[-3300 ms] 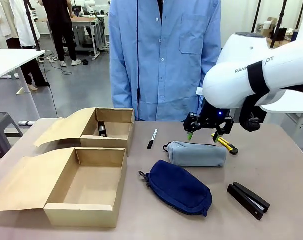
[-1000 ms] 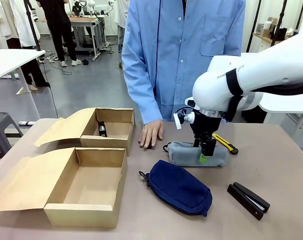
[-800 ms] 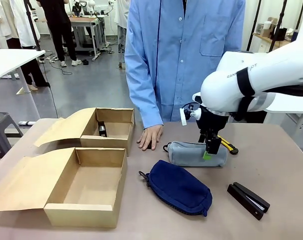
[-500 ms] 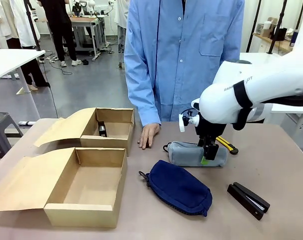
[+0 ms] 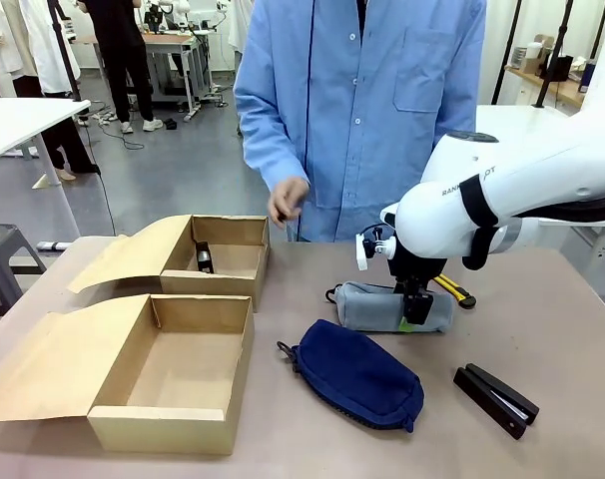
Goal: Place items inside the box.
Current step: Pick up a Pencil pouch or Stapler and place it inside the Mailer Box closest to the robot.
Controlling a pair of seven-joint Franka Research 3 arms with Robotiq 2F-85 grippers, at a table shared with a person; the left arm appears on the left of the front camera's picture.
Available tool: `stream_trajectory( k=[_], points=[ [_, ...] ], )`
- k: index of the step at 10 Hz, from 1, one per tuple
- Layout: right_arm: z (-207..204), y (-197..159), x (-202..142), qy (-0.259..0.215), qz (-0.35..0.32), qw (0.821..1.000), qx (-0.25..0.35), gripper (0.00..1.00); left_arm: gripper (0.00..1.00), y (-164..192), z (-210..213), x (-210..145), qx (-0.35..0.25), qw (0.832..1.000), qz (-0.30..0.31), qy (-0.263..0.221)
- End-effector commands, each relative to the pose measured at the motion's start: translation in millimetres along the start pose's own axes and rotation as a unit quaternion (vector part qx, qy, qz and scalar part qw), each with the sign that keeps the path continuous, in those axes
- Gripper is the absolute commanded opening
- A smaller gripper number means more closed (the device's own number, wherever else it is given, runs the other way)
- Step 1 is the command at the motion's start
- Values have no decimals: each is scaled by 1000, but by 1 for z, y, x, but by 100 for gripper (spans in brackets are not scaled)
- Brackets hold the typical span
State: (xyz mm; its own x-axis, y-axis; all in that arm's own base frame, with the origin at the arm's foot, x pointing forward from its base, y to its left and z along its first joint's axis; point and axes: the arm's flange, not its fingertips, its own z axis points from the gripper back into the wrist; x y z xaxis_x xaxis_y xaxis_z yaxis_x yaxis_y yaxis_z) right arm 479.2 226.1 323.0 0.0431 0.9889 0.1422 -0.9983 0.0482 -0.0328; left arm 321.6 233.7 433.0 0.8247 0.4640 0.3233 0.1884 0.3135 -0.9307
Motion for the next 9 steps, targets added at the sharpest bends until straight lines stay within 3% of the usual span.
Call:
stream_trajectory(
  k=[1, 2, 3, 4, 5, 9],
  points=[
    [1, 2, -3, 7, 5, 1000, 7, 41, 100, -1, -1, -1, -8, 1000, -11, -2],
    [1, 2, -3, 8, 16, 1000, 16, 28, 100, -1, -1, -1, -8, 1000, -11, -2],
    [1, 2, -3, 14, 16, 1000, 19, 0, 100, -1, -1, -1, -8, 1000, -11, -2],
    [0, 2, -2, 19, 13, 1000, 20, 23, 100, -1, -1, -1, -8, 1000, -11, -2],
    [1, 1, -2, 19, 10, 999, 24, 0, 100, -1, -1, -1, -8, 1000, -11, -2],
    [12, 0, -3, 12, -22, 999, 26, 0, 100, -1, -1, -1, -8, 1000, -11, -2]
  ],
)
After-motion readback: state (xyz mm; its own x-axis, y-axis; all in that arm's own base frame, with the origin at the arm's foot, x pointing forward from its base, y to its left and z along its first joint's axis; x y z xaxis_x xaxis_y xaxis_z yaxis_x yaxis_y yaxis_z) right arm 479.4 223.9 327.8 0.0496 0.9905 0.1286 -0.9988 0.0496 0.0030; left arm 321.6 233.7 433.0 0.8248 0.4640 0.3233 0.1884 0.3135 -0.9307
